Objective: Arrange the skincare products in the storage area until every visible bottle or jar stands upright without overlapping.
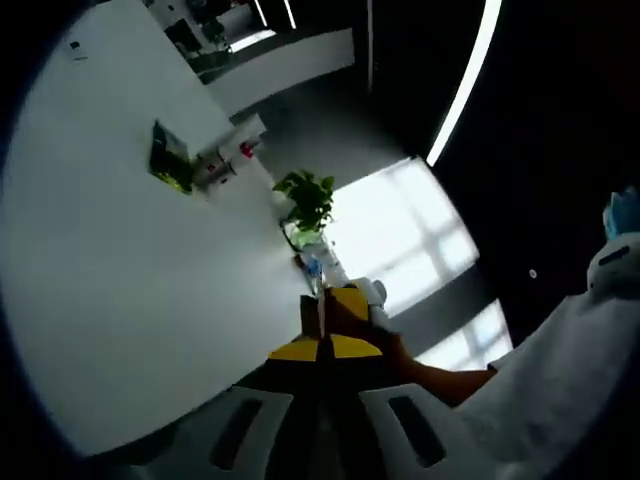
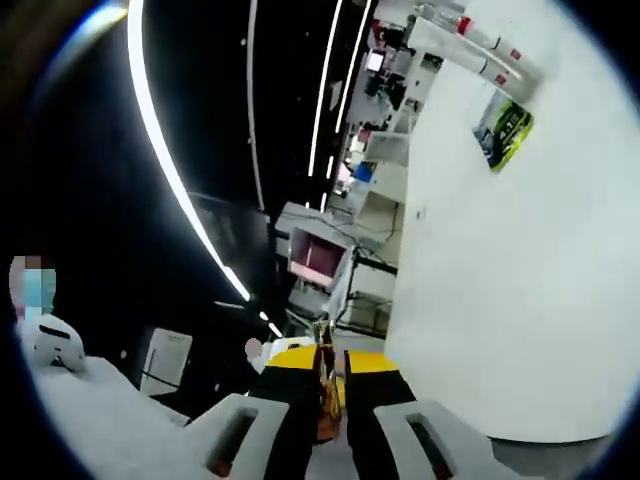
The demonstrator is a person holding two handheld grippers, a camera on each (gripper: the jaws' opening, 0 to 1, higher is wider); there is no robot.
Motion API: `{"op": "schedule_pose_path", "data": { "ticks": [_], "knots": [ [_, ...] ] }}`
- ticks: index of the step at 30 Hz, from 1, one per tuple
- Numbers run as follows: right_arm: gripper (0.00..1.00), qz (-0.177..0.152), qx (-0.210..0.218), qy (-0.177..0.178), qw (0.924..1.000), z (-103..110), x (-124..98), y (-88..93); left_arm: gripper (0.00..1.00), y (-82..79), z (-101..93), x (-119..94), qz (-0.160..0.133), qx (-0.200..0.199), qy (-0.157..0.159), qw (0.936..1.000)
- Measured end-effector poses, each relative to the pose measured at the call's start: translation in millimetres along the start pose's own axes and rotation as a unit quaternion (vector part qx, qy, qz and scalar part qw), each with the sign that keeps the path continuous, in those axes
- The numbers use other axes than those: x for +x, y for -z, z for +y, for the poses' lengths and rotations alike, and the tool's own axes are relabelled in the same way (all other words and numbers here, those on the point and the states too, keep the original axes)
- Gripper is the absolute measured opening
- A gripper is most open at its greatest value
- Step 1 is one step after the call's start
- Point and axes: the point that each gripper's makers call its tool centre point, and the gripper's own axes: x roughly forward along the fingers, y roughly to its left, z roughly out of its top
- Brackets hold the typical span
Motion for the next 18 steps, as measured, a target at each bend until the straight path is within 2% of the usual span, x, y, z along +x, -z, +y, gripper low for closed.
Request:
{"op": "schedule_pose_path", "data": {
  "ticks": [2,4,7,12,18],
  "knots": [
    [0.0,-0.012,0.012,-0.016,0.9997,4,-1,-4.0,0.0,1.1,-4.1,1,0.0,-0.013,0.011,0.9999],
    [0.0,-0.008,0.018,-0.017,0.9997,5,0,-1.1,0.0,-2.4,-13.0,0,-0.012,-0.028,0.043,0.9986],
    [0.0,-0.014,0.019,-0.019,0.9995,8,-1,-4.5,0.01,-6.2,-11.6,0,-0.032,-0.019,0.04,0.9985],
    [0.0,0.01,0.012,-0.026,0.9995,13,2,3.8,0.01,-16.4,-12.7,0,-0.063,-0.054,0.052,0.9952],
    [0.0,0.011,0.029,-0.049,0.9984,19,3,6.3,0.0,-15.8,-14.4,-3,-0.054,-0.047,0.058,0.9957]
  ]
}}
